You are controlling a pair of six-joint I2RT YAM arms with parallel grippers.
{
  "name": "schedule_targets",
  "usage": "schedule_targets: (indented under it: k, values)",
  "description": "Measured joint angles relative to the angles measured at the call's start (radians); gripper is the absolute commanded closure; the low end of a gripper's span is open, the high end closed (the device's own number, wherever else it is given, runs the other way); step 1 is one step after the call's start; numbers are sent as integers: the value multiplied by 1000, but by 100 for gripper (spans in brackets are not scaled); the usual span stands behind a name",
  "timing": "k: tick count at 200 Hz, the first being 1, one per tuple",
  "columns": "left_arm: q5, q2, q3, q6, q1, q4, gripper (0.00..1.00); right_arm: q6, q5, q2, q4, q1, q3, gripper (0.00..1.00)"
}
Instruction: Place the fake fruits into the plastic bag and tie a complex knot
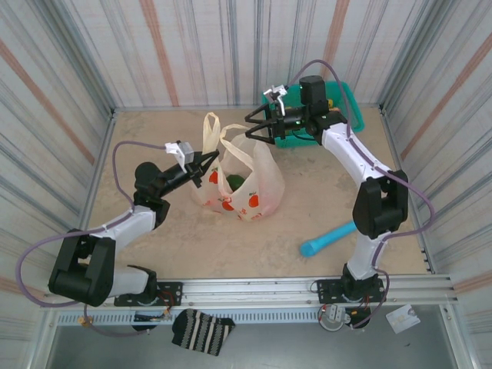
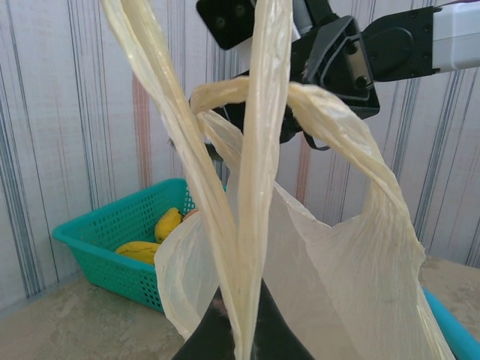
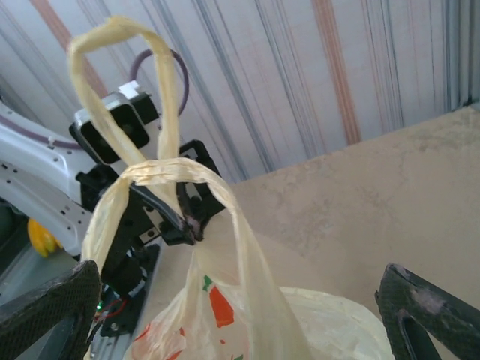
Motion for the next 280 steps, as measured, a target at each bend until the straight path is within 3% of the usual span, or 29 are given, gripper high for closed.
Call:
schedule_targets:
  k: [49,92,131,199,224,247,280]
  values:
    - [-5,0,0,1,-6,-3,100,23,-43,57,-82,7,27,2]
    - [-16,2,14,0,-6,-16,100,45,-77,20,-55,23,-65,2]
    - [-35,63,72,-53,-6,-20,100,45,-8,-130,63,23,-286,2]
    - [-49,65,91,-55,-6,-103,100,164,18,-218,304,-12,-399,5]
    - [-37,57,97,-51,-14,-116,100,148,90,-221,304,-3,-404,8]
    - [-35,34,99,-37,-40,-141,100,105,199,-242,287,7,-415,0]
    - [-50,30,114,-29,-47,-185,100,21,388,-394,307,42,-528,1]
